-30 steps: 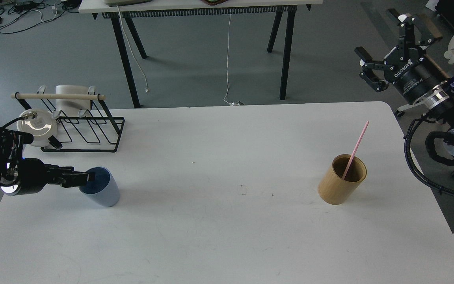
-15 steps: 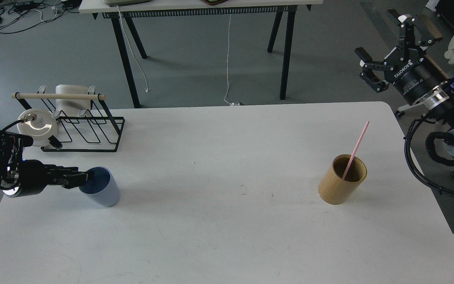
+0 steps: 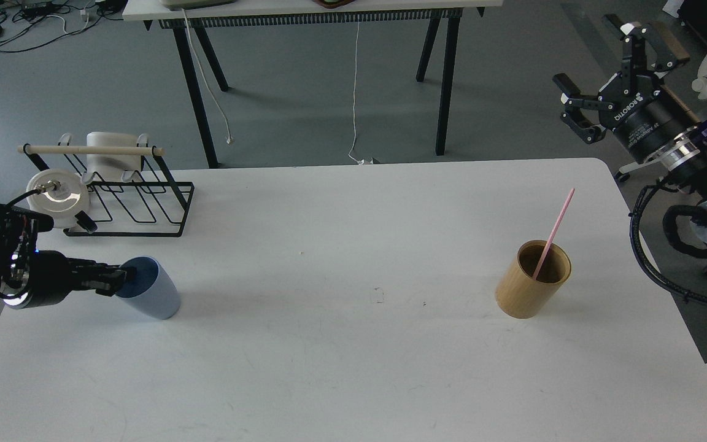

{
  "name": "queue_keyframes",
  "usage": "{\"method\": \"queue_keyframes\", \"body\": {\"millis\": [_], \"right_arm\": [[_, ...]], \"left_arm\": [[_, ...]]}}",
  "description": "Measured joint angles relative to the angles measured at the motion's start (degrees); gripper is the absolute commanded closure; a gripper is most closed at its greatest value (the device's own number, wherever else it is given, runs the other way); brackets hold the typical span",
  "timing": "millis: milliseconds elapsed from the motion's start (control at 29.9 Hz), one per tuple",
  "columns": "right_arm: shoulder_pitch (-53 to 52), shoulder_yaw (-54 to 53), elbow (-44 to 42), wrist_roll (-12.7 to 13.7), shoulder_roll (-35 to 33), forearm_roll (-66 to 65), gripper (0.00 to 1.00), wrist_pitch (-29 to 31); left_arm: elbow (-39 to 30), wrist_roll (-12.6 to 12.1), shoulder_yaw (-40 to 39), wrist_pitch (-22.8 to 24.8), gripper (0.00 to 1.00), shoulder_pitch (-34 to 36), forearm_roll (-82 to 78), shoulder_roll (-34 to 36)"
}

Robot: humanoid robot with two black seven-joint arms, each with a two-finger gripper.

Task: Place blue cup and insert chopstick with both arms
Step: 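Close the left gripper around the blue cup, then carry the blue cup with the left gripper toward the table center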

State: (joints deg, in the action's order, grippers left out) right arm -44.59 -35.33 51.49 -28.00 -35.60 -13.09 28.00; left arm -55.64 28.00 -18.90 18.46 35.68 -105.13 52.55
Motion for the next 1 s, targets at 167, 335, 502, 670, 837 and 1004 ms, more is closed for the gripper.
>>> {"method": "queue_keyframes", "body": {"millis": [167,335,502,670,837,1004], "right_arm": [[0.24,0.03,0.01,0.00,0.00,0.00,0.01,0.00],[0.29,0.09,-0.01,0.00,0.02,0.00,0.01,0.00],[0.26,-0.24,-0.77,0.00,0.24,0.00,0.01,0.00],[0.35,-0.81,-3.27,0.00,0.15,0.74,0.01,0.00],[0.55,-2.66,-5.46,0.00,-0.46,0.87,0.01,0.00],[0.55,-5.40,-6.28,0.00,-2.80,1.14,0.01,0.00]], "left_arm": [[-0.19,0.00,-0.13,-0.25,1.00,0.00,-0.04,-0.04],[-1.37,0.00,-0.53,-1.35,1.00,0.34,0.23,0.27],[-3.62,0.00,-0.96,-1.24,1.00,1.30,0.35,0.51],[-7.86,0.00,-0.87,0.36,1.00,6.20,0.53,-0.32],[-8.56,0.00,0.05,2.91,1.00,12.07,0.17,-5.63],[-1.75,0.02,5.43,4.90,1.00,19.01,-0.85,-15.07]]}}
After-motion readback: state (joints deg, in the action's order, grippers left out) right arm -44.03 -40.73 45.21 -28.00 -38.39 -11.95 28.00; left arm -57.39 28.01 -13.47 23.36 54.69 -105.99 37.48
